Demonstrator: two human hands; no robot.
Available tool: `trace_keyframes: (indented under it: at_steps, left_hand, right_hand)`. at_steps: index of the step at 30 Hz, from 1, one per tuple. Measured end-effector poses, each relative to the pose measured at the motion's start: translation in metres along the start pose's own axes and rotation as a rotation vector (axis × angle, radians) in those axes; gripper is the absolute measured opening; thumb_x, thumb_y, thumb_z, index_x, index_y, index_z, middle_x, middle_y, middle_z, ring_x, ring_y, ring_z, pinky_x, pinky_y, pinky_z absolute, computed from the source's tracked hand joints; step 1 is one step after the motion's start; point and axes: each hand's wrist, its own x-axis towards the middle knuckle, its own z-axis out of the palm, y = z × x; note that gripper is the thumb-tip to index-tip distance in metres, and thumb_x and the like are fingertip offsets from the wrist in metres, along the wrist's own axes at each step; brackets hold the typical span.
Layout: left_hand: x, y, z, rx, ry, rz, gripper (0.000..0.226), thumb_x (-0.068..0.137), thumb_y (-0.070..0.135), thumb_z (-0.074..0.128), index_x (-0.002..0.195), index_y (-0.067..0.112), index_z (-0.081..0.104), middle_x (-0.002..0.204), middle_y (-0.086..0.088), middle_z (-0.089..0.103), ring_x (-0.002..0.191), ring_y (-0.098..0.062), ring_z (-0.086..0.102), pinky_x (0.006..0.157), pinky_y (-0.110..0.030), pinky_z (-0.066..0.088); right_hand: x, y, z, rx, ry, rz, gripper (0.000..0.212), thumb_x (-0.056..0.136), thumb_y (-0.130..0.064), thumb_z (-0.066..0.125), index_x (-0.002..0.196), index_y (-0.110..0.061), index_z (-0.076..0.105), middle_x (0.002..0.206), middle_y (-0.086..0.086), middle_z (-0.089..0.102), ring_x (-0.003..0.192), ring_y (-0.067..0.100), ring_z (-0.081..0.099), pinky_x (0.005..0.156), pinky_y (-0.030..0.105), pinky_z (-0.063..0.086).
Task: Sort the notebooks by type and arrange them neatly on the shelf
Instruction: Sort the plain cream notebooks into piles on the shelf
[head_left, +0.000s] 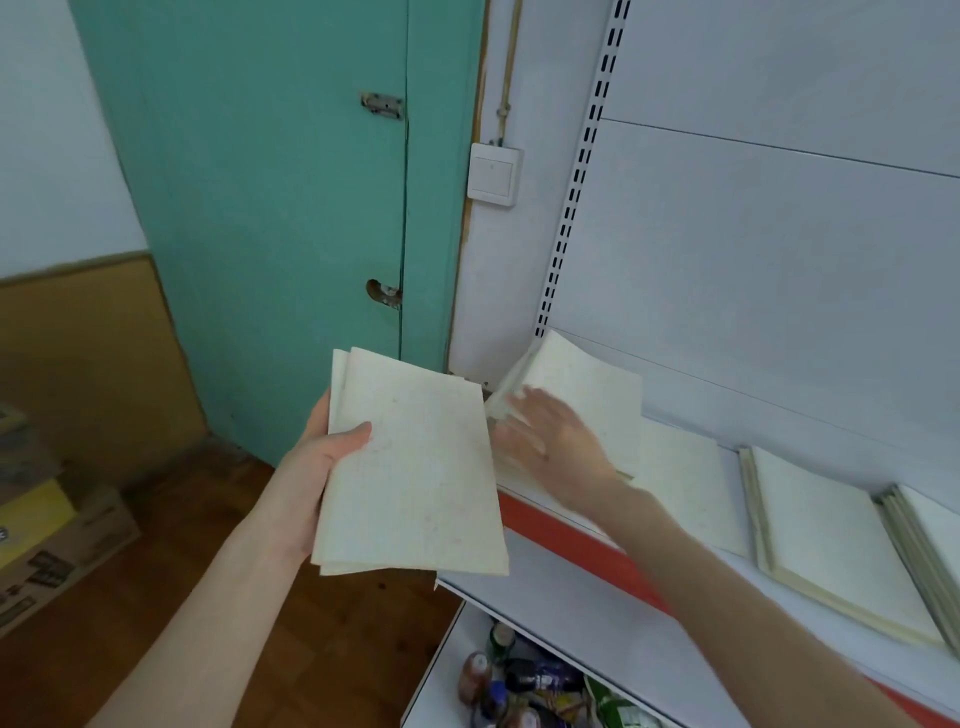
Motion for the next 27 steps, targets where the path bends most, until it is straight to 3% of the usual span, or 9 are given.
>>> trace_keyframes:
  at_steps: [2,5,9,12,15,19,22,25,27]
  left_hand:
    - [0.0,-0.005,-0.005,-0.011,0.017,0.026,0.055,0.089,0.012,0.054,0.136,0.035,0.038,0.132,-0.007,0.052,0.117,-0.032,0.053,0.092,-0.055,0.045]
    - [0.002,-0.006,-0.011,0.039,0.046,0.056,0.073,0.073,0.03,0.064,0.138,0.044,0.032,0.143,-0.001,0.042,0.13,-0.027,0.043,0.105,-0.057,0.033]
    - [0.005,-0.013,-0.011,0.038,0.026,0.052,0.073,0.071,0.036,0.066,0.135,0.048,0.034,0.143,0.004,0.041,0.131,-0.023,0.041,0.106,-0.056,0.032]
    - [0.003,-0.015,-0.006,0.029,0.02,0.073,0.072,0.072,0.037,0.064,0.136,0.047,0.033,0.143,0.003,0.041,0.13,-0.023,0.042,0.106,-0.056,0.032]
    - [0.005,-0.016,-0.003,0.017,0.005,0.104,0.058,0.084,0.036,0.06,0.135,0.043,0.035,0.134,0.002,0.049,0.121,-0.022,0.05,0.096,-0.054,0.043]
    - [0.001,-0.006,0.018,0.005,0.02,0.15,0.036,0.097,0.032,0.038,0.132,0.027,0.036,0.103,0.01,0.057,0.078,0.004,0.065,0.054,-0.017,0.052]
    - [-0.008,-0.004,0.02,-0.03,-0.024,0.095,0.051,0.083,0.038,0.052,0.132,0.028,0.04,0.111,0.002,0.061,0.098,-0.015,0.065,0.059,-0.027,0.055]
    - [-0.019,-0.005,0.006,-0.032,0.011,0.093,0.045,0.089,0.019,0.055,0.129,0.035,0.042,0.111,0.001,0.061,0.094,-0.022,0.064,0.059,-0.034,0.053]
    - [-0.022,-0.002,0.004,-0.042,-0.009,0.125,0.049,0.089,0.012,0.053,0.13,0.036,0.042,0.113,0.0,0.061,0.096,-0.023,0.063,0.063,-0.035,0.052]
  right_hand:
    - [0.011,0.023,0.002,-0.142,-0.032,0.194,0.067,0.094,-0.056,0.027,0.148,-0.018,0.013,0.157,0.0,0.008,0.145,0.017,0.005,0.116,0.039,0.006]
    - [0.011,0.039,0.014,-0.231,-0.086,0.193,0.06,0.097,-0.05,0.023,0.147,-0.02,0.014,0.157,0.0,0.009,0.144,0.02,0.007,0.114,0.044,0.011]
    - [0.003,0.042,0.01,-0.128,-0.064,0.136,0.052,0.099,-0.043,0.023,0.145,-0.02,0.026,0.155,0.001,0.02,0.143,0.02,0.015,0.113,0.04,0.015]
    - [-0.004,0.036,-0.003,0.215,0.12,0.15,0.045,0.1,-0.034,0.029,0.141,-0.016,0.036,0.148,0.001,0.036,0.137,0.016,0.03,0.108,0.021,0.019]
    - [-0.021,0.012,-0.01,0.353,0.262,0.124,0.047,0.098,-0.038,0.029,0.141,-0.02,0.037,0.145,-0.005,0.04,0.136,0.011,0.034,0.105,0.013,0.019]
    - [-0.053,-0.047,0.018,0.099,0.059,-0.215,0.066,0.085,-0.057,0.008,0.144,-0.029,0.018,0.15,-0.01,0.02,0.141,0.013,0.017,0.114,0.029,0.012]
    - [-0.058,-0.064,0.044,-0.083,0.095,-0.422,0.056,0.096,-0.051,0.013,0.141,-0.024,0.034,0.144,0.003,0.04,0.135,0.027,0.035,0.105,0.044,0.028]
    - [-0.059,-0.065,0.042,0.193,0.015,-0.43,0.063,0.092,-0.057,0.02,0.14,-0.021,0.04,0.149,-0.004,0.03,0.141,0.015,0.02,0.115,0.035,0.016]
    - [-0.065,-0.065,0.032,0.394,0.045,-0.281,0.06,0.09,-0.055,0.031,0.139,-0.021,0.041,0.145,-0.014,0.026,0.138,0.002,0.019,0.116,0.029,0.019]
